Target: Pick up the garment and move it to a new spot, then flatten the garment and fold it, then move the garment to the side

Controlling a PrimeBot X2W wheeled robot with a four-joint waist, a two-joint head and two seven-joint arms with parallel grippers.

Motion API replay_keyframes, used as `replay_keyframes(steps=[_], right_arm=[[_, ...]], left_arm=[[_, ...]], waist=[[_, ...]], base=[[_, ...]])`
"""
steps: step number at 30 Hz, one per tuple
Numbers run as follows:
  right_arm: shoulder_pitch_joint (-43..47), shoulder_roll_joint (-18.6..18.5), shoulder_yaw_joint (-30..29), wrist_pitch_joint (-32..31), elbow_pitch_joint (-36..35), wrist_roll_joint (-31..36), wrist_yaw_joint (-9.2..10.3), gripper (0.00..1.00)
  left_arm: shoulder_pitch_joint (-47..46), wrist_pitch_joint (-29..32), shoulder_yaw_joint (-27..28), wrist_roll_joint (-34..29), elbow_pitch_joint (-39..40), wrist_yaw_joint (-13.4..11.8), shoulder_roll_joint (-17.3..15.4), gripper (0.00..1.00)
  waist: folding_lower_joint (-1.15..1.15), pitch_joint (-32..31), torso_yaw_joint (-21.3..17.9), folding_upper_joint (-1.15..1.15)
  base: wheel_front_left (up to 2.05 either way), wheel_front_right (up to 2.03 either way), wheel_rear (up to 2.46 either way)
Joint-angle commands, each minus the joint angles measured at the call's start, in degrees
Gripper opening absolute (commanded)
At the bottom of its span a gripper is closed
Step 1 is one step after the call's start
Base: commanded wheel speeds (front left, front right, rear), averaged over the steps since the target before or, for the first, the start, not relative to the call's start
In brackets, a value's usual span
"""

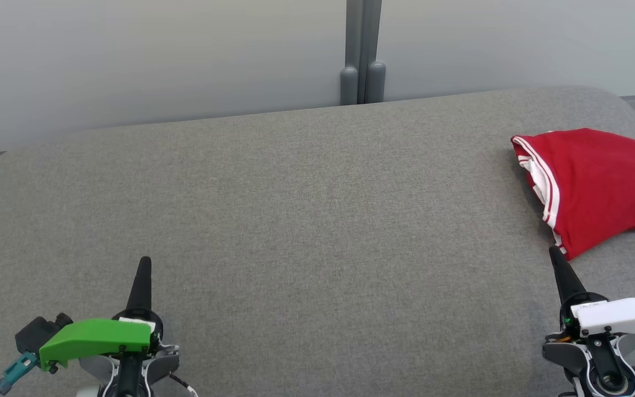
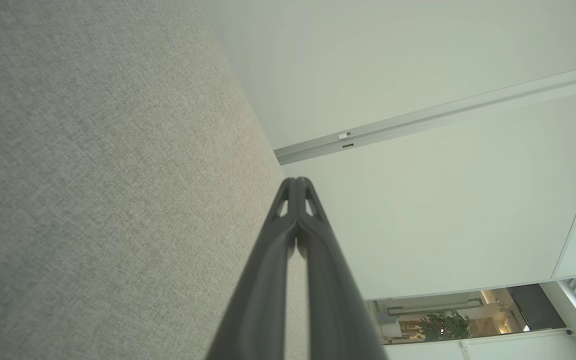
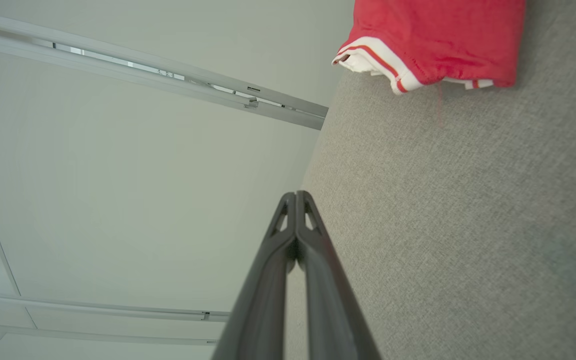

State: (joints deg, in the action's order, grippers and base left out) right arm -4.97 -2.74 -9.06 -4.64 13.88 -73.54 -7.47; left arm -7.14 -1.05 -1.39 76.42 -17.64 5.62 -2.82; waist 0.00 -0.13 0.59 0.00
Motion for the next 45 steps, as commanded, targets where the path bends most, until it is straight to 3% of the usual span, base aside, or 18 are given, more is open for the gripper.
replay_keyframes(steps=[1, 45], right_arm=[[-0.85, -0.4, -0.46, -0.51, -0.14, -1.52, -0.04, 0.0], [-1.74, -0.42, -3.63, -5.7, 0.61, -18.37, -0.04, 0.0]], left_arm=[[-1.29, 0.48, 0.47, 1.66, 0.42, 0.54, -0.11, 0.0], [-2.77, 4.01, 2.23, 16.78, 0.56, 2.06, -0.11, 0.0]], waist=[[0.0, 0.01, -0.02, 0.0], [0.0, 0.33, -0.6, 0.0]], base=[[0.0, 0.0, 0.0], [0.0, 0.0, 0.0]])
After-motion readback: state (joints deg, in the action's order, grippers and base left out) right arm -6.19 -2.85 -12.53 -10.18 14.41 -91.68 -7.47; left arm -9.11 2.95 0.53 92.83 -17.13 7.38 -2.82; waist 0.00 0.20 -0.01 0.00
